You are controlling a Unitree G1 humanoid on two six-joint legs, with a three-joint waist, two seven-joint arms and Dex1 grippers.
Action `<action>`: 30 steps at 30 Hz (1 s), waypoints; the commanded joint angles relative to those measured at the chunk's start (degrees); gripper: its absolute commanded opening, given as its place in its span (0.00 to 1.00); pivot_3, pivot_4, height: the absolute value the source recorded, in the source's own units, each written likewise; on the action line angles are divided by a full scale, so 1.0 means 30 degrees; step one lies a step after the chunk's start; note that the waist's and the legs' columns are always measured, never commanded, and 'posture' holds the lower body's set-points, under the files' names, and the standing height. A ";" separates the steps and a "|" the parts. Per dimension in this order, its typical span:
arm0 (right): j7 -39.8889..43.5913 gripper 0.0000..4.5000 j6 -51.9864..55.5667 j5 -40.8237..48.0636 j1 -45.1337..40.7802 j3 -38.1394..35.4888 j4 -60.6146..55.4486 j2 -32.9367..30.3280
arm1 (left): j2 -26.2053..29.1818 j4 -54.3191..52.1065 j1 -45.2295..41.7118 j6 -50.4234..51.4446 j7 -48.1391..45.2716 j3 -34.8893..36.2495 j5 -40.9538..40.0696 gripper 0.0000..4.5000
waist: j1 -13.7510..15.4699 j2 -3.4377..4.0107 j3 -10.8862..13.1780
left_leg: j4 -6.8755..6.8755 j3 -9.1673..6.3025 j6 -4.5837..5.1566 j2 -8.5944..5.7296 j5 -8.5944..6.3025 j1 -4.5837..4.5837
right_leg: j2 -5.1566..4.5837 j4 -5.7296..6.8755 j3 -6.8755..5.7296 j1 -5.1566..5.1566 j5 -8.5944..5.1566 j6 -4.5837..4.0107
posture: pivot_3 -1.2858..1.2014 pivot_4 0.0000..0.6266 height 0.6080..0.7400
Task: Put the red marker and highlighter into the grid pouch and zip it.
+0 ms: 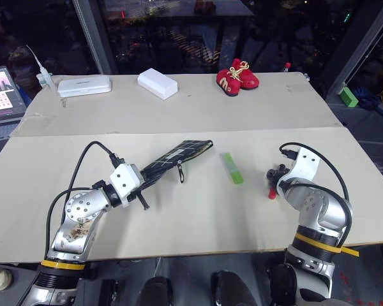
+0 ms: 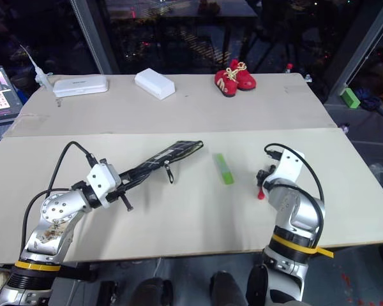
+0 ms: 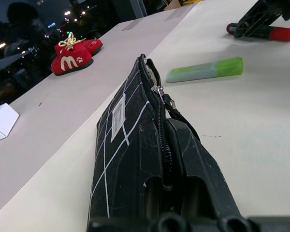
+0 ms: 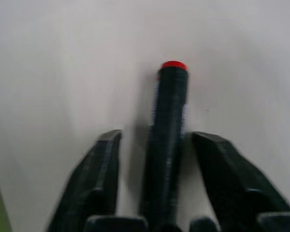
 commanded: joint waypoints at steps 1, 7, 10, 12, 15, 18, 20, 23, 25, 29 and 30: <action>0.0154 0.24 -0.0021 0.0272 0.0044 0.0100 0.0680 0.0116 | 0.0111 -0.0563 0.0042 -0.0204 0.0150 0.0394 -0.0239 0.00 | -0.0127 0.0000 0.0000 | 0.0000 0.0001 0.0000 0.0000 0.0000 0.0000 | 0.0000 0.0000 0.0003 0.0000 0.0001 -0.0001 | 0.52 0.24 1.00; 0.0669 0.10 -0.1348 0.0495 -0.0427 0.0257 0.1229 -0.0586 | 0.0040 -0.0393 -0.0042 -0.0310 0.0134 0.0309 -0.0198 0.00 | -0.0215 -0.0011 -0.0006 | 0.0000 0.0007 0.0000 0.0001 0.0000 0.0025 | 0.0009 0.0000 0.0037 0.0017 0.0009 -0.0012 | 0.52 0.24 1.00; 0.1443 0.10 -0.1941 0.0593 -0.0563 0.0945 0.1785 -0.1442 | -0.0007 -0.0311 -0.0116 -0.0341 0.0130 0.0252 -0.0179 0.00 | -0.0202 -0.0010 -0.0005 | -0.0001 0.0010 0.0000 0.0000 0.0000 0.0028 | 0.0009 -0.0001 0.0048 0.0019 0.0011 -0.0010 | 0.52 0.24 1.00; 0.2296 0.10 -0.2237 0.0791 -0.0697 0.1666 0.1998 -0.2188 | -0.0035 -0.0278 -0.0129 -0.0370 0.0118 0.0218 -0.0178 0.00 | -0.0185 -0.0010 -0.0005 | 0.0000 0.0010 0.0001 0.0000 0.0000 0.0023 | 0.0009 -0.0001 0.0048 0.0010 0.0011 -0.0010 | 0.52 0.24 1.00; 0.4431 0.10 -0.3833 0.0908 -0.1029 0.3257 0.1962 -0.3832 | -0.0088 -0.0263 -0.0126 -0.0409 0.0085 0.0169 -0.0193 0.00 | -0.0164 0.0010 0.0009 | -0.0001 0.0010 0.0001 -0.0002 0.0000 -0.0001 | 0.0013 0.0000 0.0046 -0.0017 0.0010 -0.0010 | 0.52 0.24 1.00; 0.7542 0.10 -0.7629 0.0203 -0.1023 0.6111 0.1113 -0.6222 | -0.0132 -0.0212 -0.0144 -0.0448 0.0045 0.0129 -0.0192 0.00 | -0.0141 0.0039 0.0028 | -0.0001 0.0011 0.0001 -0.0006 0.0000 -0.0033 | 0.0012 -0.0005 0.0046 -0.0045 0.0010 -0.0009 | 0.52 0.24 1.00; 0.9269 0.10 -0.9970 -0.0286 -0.0786 0.7740 0.0582 -0.7532 | -0.0146 -0.0203 -0.0149 -0.0452 0.0014 0.0129 -0.0207 0.00 | -0.0114 0.0044 0.0031 | -0.0001 0.0010 0.0002 -0.0009 0.0000 -0.0041 | 0.0014 -0.0011 0.0040 -0.0048 0.0009 -0.0008 | 0.52 0.24 1.00; 1.3715 0.10 -1.6784 -0.1833 0.0622 1.1204 -0.1057 -1.0591 | -0.0206 -0.0103 -0.0236 -0.0503 -0.0027 0.0081 -0.0201 0.00 | -0.0073 0.0041 0.0033 | -0.0003 -0.0001 0.0011 -0.0009 -0.0006 -0.0043 | 0.0031 -0.0035 0.0023 -0.0043 0.0005 -0.0002 | 0.52 0.24 1.00; 1.4964 0.10 -2.0029 -0.3606 0.1291 1.2975 -0.0845 -1.2325 | -0.0229 -0.0097 -0.0270 -0.0509 -0.0053 0.0071 -0.0224 0.00 | -0.0043 0.0033 0.0032 | -0.0006 -0.0010 0.0016 -0.0005 -0.0009 -0.0040 | 0.0038 -0.0050 0.0008 -0.0026 0.0001 0.0005 | 0.52 0.24 1.00; 1.4153 0.10 -2.5692 -0.8464 0.0115 1.5330 0.2491 -1.4412 | -0.0264 -0.0016 -0.0366 -0.0536 -0.0142 -0.0019 -0.0237 0.00 | 0.0001 0.0022 0.0040 | 0.0014 0.0012 0.0015 -0.0012 -0.0008 -0.0028 | 0.0006 -0.0049 0.0038 -0.0010 0.0005 0.0006 | 0.52 0.24 1.00; 1.3672 0.10 -2.6425 -0.9089 -0.0589 1.5476 0.3412 -1.4332 | -0.0274 -0.0017 -0.0397 -0.0520 -0.0154 -0.0038 -0.0241 0.00 | 0.0001 0.0017 0.0044 | 0.0023 0.0025 0.0015 -0.0025 -0.0006 -0.0026 | 0.0000 -0.0049 0.0054 -0.0010 0.0012 0.0016 | 0.52 0.24 1.00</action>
